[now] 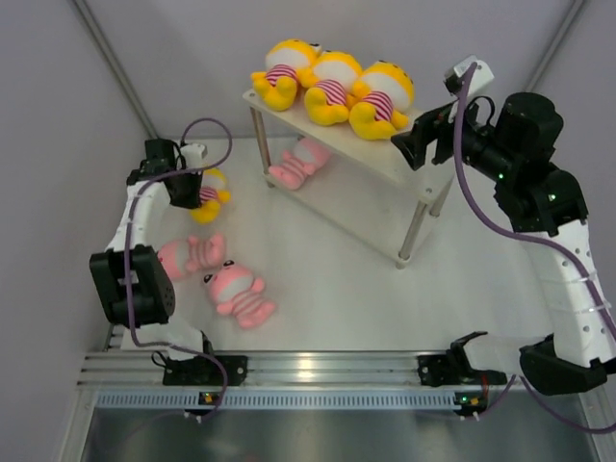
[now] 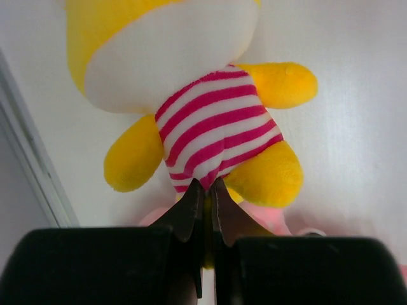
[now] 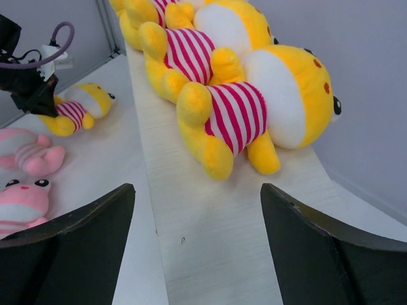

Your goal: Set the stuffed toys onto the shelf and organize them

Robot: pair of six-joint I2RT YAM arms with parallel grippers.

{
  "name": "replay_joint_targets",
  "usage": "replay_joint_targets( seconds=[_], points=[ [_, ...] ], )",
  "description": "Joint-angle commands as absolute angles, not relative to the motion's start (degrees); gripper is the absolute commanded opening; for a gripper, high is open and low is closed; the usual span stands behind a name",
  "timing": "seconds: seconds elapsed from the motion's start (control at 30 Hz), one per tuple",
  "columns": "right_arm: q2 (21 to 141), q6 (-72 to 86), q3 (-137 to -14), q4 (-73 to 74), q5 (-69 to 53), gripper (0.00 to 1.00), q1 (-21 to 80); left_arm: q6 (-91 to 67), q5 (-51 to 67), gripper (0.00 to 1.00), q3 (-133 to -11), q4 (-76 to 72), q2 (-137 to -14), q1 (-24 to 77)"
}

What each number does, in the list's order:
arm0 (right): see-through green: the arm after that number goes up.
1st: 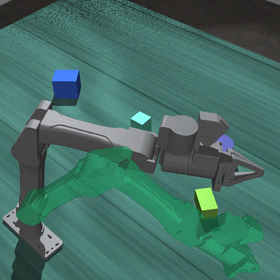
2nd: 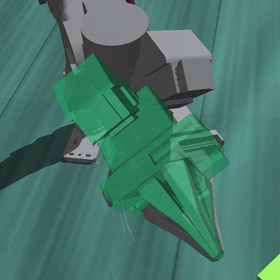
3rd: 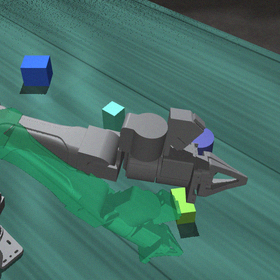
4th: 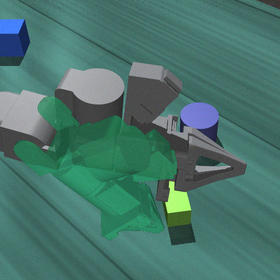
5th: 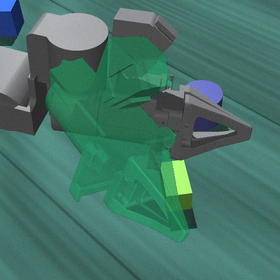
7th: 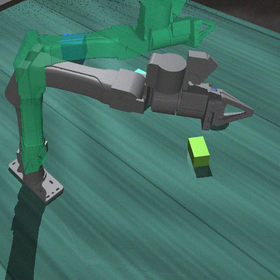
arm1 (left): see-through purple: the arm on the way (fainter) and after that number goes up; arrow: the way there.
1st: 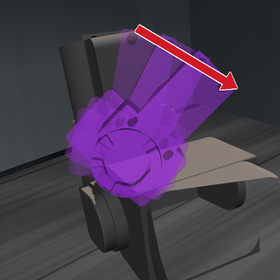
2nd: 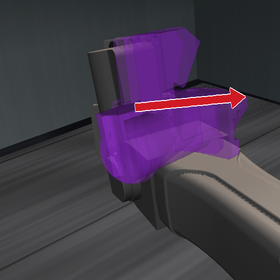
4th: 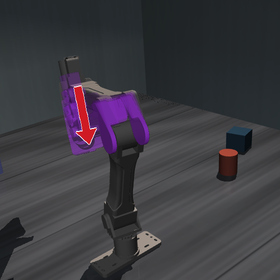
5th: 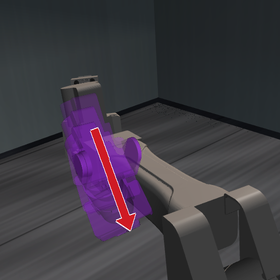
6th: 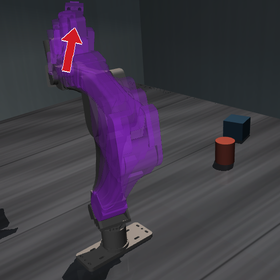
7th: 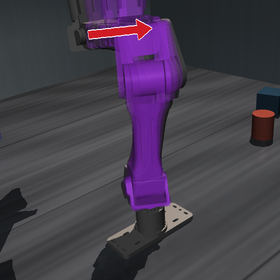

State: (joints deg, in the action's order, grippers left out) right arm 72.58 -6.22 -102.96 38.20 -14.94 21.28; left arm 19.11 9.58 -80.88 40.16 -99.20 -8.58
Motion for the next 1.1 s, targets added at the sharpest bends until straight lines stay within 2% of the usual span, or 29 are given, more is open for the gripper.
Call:
replay_joint_targets(
  seconds=[0.0, 0.07, 0.2, 0.3, 0.47, 0.7, 1.07],
  points=[
    [67.9, -8.6, -103.3, 34.9, -17.6, 0.79, 23.4, 18.0, 17.4, 0.00, -80.2, 40.7, -83.2, -8.5],
    [67.8, -9.4, -102.7, 33.7, -19.2, 0.80, 25.7, 17.8, 20.3, 0.00, -80.4, 43.1, -77.8, -8.5],
    [71.0, -13.0, -104.1, 30.4, -20.7, 0.79, 35.3, 16.6, 23.4, 0.00, -87.7, 52.6, -75.9, -8.6],
    [75.3, -17.7, -104.9, 26.2, -21.0, 0.79, 44.5, 15.4, 27.6, 0.00, -90.2, 58.3, -73.8, -8.6],
    [84.4, -19.4, -104.4, 17.8, -24.0, 0.79, 53.2, 14.4, 33.2, 0.00, -94.3, 65.3, -70.8, -8.6],
    [99.5, -20.6, -113.1, 18.7, -25.0, 0.79, 57.7, 13.5, 38.3, 0.00, -97.1, 69.5, -68.6, -8.4],
    [106.0, -24.3, -111.0, 14.0, -26.5, 0.81, 58.3, 14.2, 41.5, 0.00, -96.0, 71.9, -67.9, -8.0]
  ],
)
